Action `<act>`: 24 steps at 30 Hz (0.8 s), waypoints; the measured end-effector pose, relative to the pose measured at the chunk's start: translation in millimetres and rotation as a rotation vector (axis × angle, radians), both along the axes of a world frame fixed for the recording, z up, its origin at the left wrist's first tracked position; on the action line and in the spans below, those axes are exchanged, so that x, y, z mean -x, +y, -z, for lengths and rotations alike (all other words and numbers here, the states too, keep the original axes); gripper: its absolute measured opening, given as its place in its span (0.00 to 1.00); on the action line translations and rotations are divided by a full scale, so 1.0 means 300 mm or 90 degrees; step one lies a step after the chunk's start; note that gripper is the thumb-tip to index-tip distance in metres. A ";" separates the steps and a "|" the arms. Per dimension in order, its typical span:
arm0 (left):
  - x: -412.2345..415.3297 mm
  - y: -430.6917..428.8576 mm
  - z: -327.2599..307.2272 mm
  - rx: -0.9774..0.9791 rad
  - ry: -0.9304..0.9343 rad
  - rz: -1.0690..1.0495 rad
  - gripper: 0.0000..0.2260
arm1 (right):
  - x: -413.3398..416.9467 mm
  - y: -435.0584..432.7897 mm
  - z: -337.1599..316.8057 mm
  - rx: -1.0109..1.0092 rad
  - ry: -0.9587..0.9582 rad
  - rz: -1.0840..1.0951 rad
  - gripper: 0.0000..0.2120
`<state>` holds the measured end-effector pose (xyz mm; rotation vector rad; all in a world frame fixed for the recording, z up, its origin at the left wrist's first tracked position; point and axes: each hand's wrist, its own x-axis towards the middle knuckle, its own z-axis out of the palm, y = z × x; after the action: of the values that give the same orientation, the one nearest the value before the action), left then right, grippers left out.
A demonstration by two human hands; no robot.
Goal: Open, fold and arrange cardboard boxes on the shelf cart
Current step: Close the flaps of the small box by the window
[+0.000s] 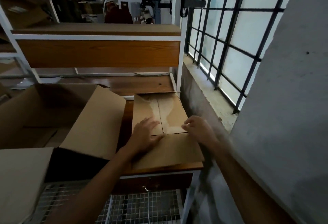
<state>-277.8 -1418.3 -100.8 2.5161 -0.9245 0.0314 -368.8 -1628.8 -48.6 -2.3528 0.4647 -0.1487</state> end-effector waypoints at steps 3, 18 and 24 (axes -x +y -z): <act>0.015 0.000 0.088 -0.131 -0.143 -0.016 0.32 | 0.013 0.047 0.098 0.227 0.060 -0.120 0.27; -0.176 -0.048 -0.113 -0.076 -0.051 0.034 0.17 | -0.204 0.018 0.077 0.303 -0.027 -0.076 0.17; -0.450 -0.107 -0.084 -0.013 -0.050 -0.034 0.18 | -0.483 -0.033 0.078 0.345 -0.075 -0.120 0.26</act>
<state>-142.6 -1450.5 -75.5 2.5739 -0.8926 0.1401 -224.0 -1638.6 -72.1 -2.8792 0.1511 -0.3606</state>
